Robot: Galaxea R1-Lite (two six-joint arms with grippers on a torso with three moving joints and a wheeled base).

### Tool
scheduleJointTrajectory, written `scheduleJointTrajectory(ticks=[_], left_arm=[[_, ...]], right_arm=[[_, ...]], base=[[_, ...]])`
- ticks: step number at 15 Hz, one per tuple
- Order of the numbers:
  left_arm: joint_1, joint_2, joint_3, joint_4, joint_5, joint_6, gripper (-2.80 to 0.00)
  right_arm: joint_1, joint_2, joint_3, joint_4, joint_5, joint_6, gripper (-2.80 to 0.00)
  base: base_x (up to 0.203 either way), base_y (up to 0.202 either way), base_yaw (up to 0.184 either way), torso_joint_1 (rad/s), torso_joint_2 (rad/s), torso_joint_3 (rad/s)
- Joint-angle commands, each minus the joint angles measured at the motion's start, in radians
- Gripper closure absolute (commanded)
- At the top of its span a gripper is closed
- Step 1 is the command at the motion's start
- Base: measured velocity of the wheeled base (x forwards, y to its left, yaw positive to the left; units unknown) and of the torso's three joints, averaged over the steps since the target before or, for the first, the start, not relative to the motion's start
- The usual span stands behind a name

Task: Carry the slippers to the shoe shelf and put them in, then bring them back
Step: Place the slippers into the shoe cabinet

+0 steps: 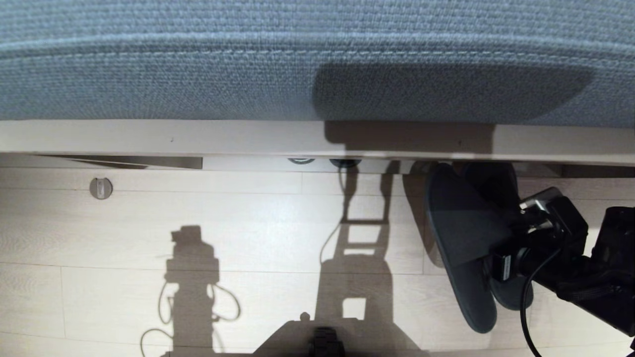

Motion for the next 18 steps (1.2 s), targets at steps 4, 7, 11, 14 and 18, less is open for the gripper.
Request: scheduleJointTrajectory(ticks=[4, 7, 11, 14, 18], left_arm=[[0.001, 0.000, 0.000, -0.001, 0.000, -0.001, 0.00], [0.000, 0.000, 0.000, -0.001, 0.000, -0.001, 0.00], [0.000, 0.000, 0.000, -0.001, 0.000, -0.001, 0.00], [0.001, 0.000, 0.000, -0.001, 0.000, -0.001, 0.00], [0.000, 0.000, 0.000, -0.001, 0.000, -0.001, 0.00]], right_arm=[[0.001, 0.017, -0.011, -0.108, 0.005, -0.004, 0.00], [0.001, 0.075, -0.012, -0.190, 0.009, -0.004, 0.00], [0.001, 0.200, 0.012, -0.460, 0.009, -0.040, 0.00], [0.001, 0.209, 0.001, -0.474, 0.016, -0.067, 0.00], [0.016, 0.213, -0.034, -0.473, 0.019, -0.068, 0.00]], base=[[0.000, 0.000, 0.000, 0.000, 0.00, 0.000], [0.000, 0.000, 0.000, 0.000, 0.00, 0.000], [0.000, 0.000, 0.000, 0.000, 0.00, 0.000], [0.000, 0.000, 0.000, 0.000, 0.00, 0.000], [0.000, 0.000, 0.000, 0.000, 0.00, 0.000]])
